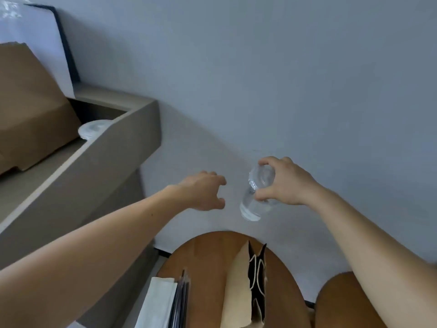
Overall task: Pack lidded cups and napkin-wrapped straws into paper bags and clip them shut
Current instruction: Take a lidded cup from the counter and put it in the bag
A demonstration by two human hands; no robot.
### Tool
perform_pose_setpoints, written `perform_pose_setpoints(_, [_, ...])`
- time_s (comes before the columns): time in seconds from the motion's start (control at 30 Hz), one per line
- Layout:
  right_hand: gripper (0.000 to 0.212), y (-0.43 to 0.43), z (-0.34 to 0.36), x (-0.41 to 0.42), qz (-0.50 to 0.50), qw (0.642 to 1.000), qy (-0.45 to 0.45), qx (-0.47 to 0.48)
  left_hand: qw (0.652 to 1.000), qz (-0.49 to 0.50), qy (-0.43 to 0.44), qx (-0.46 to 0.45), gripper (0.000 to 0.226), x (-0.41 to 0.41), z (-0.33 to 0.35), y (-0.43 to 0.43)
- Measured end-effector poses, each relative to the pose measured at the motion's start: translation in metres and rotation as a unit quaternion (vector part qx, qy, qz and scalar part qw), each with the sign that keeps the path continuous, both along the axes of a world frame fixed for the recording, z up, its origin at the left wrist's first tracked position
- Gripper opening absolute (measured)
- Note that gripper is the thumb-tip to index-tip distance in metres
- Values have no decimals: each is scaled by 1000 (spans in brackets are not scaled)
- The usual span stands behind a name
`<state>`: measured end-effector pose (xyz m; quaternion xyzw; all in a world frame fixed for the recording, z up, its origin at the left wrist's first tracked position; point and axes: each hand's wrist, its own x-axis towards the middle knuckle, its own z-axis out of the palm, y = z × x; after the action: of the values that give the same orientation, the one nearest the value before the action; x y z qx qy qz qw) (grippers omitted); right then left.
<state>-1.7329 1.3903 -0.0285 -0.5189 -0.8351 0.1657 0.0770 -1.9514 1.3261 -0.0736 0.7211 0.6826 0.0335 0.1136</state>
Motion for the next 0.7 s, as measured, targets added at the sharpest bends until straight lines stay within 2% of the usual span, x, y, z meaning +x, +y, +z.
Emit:
perform_pose_setpoints(0.17, [94, 14, -65, 62, -33, 998, -14, -57, 996, -9, 4, -93, 64, 68, -72, 12])
perform_pose_setpoints(0.37, [95, 28, -123, 85, -35, 995, -4, -89, 980, 7, 17, -197, 53, 112, -129, 2])
perform_pose_setpoints(0.5, [96, 31, -143, 79, -26, 995, -1, -100, 972, 26, 15, -233, 62, 120, -151, -10])
perform_pose_setpoints(0.63, [95, 29, -152, 69, -20, 994, 16, -111, 962, 21, -22, -272, 88, 122, -169, -20])
perform_pose_setpoints(0.7, [93, 26, -155, 64, -24, 993, 21, -114, 958, 24, -40, -284, 91, 126, -179, -25])
